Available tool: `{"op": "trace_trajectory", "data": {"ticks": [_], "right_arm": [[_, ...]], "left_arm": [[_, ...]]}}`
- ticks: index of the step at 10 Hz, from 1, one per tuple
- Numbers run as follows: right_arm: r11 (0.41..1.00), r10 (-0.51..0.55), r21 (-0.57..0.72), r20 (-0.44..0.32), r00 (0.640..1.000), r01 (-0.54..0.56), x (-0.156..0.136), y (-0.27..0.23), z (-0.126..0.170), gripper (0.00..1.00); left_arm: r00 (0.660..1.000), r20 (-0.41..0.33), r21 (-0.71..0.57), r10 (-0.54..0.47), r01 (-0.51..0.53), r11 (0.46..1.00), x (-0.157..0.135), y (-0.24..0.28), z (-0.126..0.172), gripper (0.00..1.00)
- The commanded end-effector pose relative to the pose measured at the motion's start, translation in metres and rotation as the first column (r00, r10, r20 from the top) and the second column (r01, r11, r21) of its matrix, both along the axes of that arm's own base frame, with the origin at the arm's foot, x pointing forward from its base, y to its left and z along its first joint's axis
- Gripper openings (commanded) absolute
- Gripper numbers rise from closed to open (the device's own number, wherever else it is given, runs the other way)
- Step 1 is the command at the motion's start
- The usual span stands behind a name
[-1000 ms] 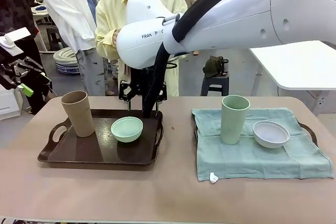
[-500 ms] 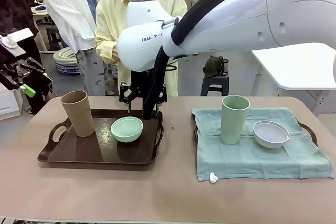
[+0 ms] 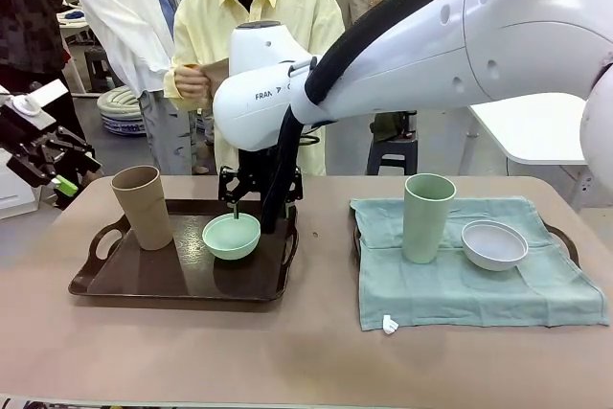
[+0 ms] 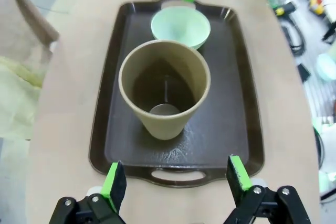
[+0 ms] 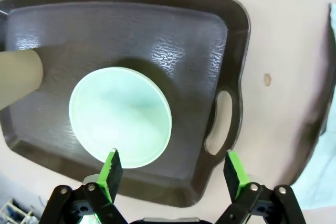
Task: Set up a tray with a mat and arrange the tableware.
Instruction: Pick up the Picnic Bowl and Reusable plastic cup from the Handle tray in front of the human's position and hold them in the air.
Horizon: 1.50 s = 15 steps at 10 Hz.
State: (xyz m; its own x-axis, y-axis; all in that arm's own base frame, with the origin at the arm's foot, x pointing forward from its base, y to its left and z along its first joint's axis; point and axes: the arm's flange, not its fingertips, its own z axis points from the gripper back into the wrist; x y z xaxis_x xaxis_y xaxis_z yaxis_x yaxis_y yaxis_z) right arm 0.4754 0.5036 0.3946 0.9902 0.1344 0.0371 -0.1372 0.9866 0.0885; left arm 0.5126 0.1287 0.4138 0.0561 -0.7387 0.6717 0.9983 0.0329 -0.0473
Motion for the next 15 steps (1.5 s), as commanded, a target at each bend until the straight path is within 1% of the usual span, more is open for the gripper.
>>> {"op": "trace_trajectory", "data": {"ticks": [1, 3, 6, 8, 9, 10, 11, 15], "right_arm": [[1.000, 0.013, 0.001, 0.044, 0.999, -0.013, -0.003, -0.004, -0.011, 1.00], [1.000, 0.030, -0.002, 0.021, 0.999, -0.030, 0.000, 0.000, -0.024, 1.00], [0.999, 0.034, -0.018, 0.014, 0.999, -0.033, 0.002, 0.003, -0.037, 1.00], [0.999, 0.029, -0.026, 0.006, 1.000, -0.028, 0.005, 0.003, -0.044, 1.00], [0.999, 0.024, -0.027, 0.000, 1.000, -0.024, 0.006, 0.004, -0.046, 1.00], [0.999, 0.040, -0.027, -0.011, 0.999, -0.041, 0.005, 0.003, -0.047, 1.00], [1.000, 0.018, -0.023, -0.022, 1.000, -0.019, 0.005, 0.003, -0.044, 1.00], [1.000, 0.018, -0.023, -0.022, 1.000, -0.019, 0.005, 0.003, -0.044, 1.00]], "left_arm": [[0.999, 0.050, -0.062, 0.003, 0.001, 0.998, 0.004, 0.010, -0.021, 1.00], [1.000, 0.019, -0.080, 0.002, 0.000, 0.997, 0.006, 0.017, -0.037, 1.00], [0.999, 0.012, -0.125, -0.033, 0.034, 0.992, 0.008, 0.026, -0.061, 1.00], [1.000, -0.004, -0.160, -0.029, 0.028, 0.987, 0.005, 0.020, -0.065, 1.00], [1.000, -0.005, -0.163, -0.003, 0.002, 0.987, 0.002, 0.016, -0.062, 1.00], [0.998, -0.027, -0.163, 0.065, -0.069, 0.984, -0.004, 0.019, -0.056, 1.00], [0.999, -0.028, -0.123, -0.016, 0.013, 0.992, 0.004, 0.017, -0.066, 1.00], [0.999, -0.028, -0.123, -0.016, 0.013, 0.992, 0.004, 0.017, -0.066, 1.00]]}}
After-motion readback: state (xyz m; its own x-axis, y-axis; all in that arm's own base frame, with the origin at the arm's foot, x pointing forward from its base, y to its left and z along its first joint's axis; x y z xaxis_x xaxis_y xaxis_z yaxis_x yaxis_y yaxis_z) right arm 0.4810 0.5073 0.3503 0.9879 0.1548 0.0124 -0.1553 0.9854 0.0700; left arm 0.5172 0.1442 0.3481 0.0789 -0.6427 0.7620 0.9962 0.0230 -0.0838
